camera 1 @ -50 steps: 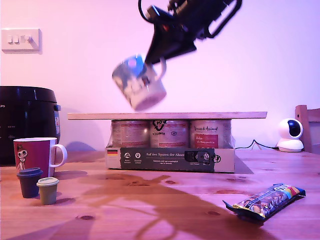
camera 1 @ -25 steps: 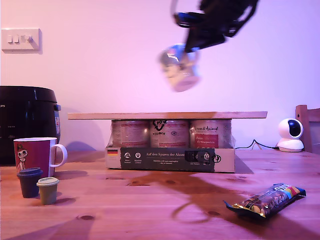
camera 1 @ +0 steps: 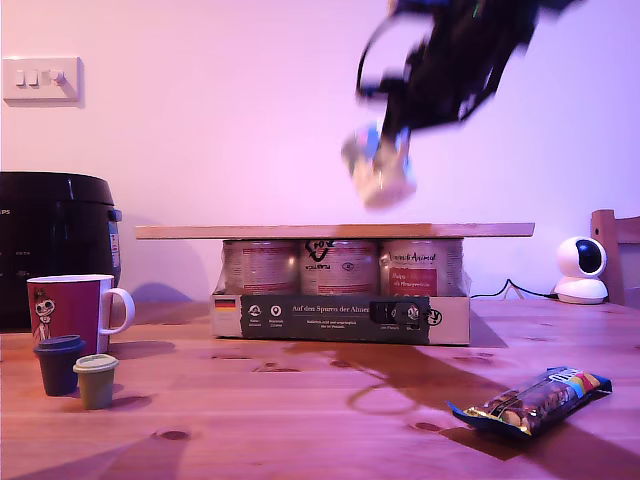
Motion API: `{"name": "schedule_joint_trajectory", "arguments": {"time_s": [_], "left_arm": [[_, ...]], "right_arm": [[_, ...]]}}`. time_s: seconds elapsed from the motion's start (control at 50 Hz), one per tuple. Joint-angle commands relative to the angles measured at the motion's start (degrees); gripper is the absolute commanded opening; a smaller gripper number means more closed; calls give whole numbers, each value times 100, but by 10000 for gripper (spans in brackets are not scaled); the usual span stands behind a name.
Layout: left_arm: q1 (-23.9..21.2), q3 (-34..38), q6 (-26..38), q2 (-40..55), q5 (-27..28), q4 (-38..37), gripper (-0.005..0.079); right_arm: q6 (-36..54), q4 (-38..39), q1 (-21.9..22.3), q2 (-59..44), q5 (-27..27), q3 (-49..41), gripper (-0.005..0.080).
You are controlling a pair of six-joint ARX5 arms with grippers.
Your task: Pick up the blue coffee cup and place it on the shelf behind you
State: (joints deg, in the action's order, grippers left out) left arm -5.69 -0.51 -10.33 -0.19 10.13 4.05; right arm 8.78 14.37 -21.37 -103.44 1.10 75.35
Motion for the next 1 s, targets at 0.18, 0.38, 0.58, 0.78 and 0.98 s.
{"name": "schedule_joint_trajectory", "arguments": {"time_s": [0.18,0.38,0.58,0.78,0.98], "left_arm": [[-9,-39,-17,-55,-11,24,-21],[-9,-39,-17,-55,-11,24,-21],[-9,-39,-17,-55,-11,24,-21],[-9,-39,-17,-55,-11,26,-21],[-9,-39,-17,-55,-13,26,-21]], "right_arm": [[-155,647,282,-251,208,129,-13],[-155,208,407,-367,48,129,-13],[-164,-487,415,-367,-153,129,-13],[-197,-1010,415,-367,-223,129,-12],[-197,-1325,428,-367,-223,129,-12]]}}
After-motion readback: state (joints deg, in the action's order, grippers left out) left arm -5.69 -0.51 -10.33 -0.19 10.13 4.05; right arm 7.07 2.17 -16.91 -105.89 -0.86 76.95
